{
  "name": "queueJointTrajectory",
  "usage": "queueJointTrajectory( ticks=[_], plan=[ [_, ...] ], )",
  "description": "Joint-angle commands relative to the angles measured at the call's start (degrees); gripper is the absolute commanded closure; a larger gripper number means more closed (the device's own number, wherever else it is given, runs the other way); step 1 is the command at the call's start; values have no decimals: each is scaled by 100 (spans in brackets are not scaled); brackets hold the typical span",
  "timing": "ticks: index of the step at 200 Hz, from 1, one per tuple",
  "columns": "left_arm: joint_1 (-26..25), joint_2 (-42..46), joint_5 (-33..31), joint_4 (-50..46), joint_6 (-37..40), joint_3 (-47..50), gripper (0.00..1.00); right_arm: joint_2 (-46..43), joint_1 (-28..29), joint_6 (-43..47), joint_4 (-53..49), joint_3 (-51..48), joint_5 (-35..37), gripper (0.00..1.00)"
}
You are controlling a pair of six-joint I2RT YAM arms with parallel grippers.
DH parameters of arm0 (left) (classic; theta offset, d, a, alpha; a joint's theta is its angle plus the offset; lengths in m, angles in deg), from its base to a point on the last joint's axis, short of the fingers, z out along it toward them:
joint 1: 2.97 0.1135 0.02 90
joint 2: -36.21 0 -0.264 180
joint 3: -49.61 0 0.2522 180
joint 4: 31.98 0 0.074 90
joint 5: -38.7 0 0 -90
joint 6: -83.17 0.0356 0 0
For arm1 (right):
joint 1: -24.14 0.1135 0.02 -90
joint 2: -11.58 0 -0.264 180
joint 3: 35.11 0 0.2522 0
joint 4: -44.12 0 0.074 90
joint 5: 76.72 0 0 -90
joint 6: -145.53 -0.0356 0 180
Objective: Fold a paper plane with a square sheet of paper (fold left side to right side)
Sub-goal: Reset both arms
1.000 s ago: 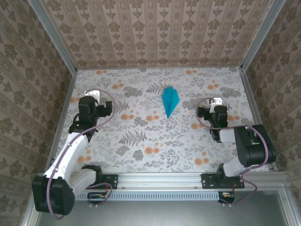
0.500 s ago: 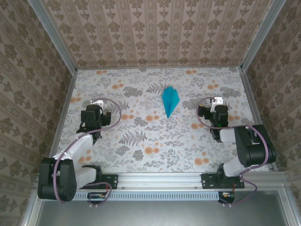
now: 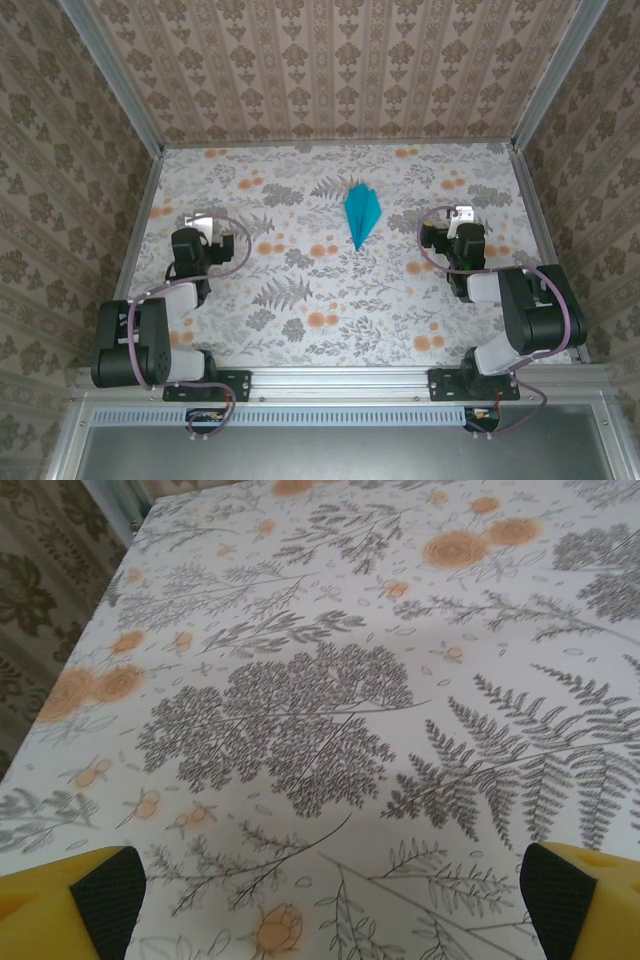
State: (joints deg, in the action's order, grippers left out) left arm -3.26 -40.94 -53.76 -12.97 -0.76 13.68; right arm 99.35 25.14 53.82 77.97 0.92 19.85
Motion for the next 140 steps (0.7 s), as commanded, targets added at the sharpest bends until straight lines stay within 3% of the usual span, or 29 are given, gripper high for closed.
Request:
queueJointTrajectory(
  ticks=[1,38,49,61,81,140],
  plan=[
    [88,-70,977,658,-82,-88,0,-22,-2,-76,160,86,-95,0],
    [80,-1233,1139,3121,-95,534,0,-21,6,-70,160,87,-97,0],
    [87,-936,1102,2471,-151,474,0,-19,6,-66,160,88,-86,0],
    [70,-1099,1122,2685,-121,443,0,-18,8,-66,160,86,-85,0],
    [79,-1070,231,1664,-470,-42,0,-20,8,-66,160,86,-85,0],
    [-38,-1081,31,1684,-389,-68,0,-27,6,-66,160,78,-87,0]
  ],
)
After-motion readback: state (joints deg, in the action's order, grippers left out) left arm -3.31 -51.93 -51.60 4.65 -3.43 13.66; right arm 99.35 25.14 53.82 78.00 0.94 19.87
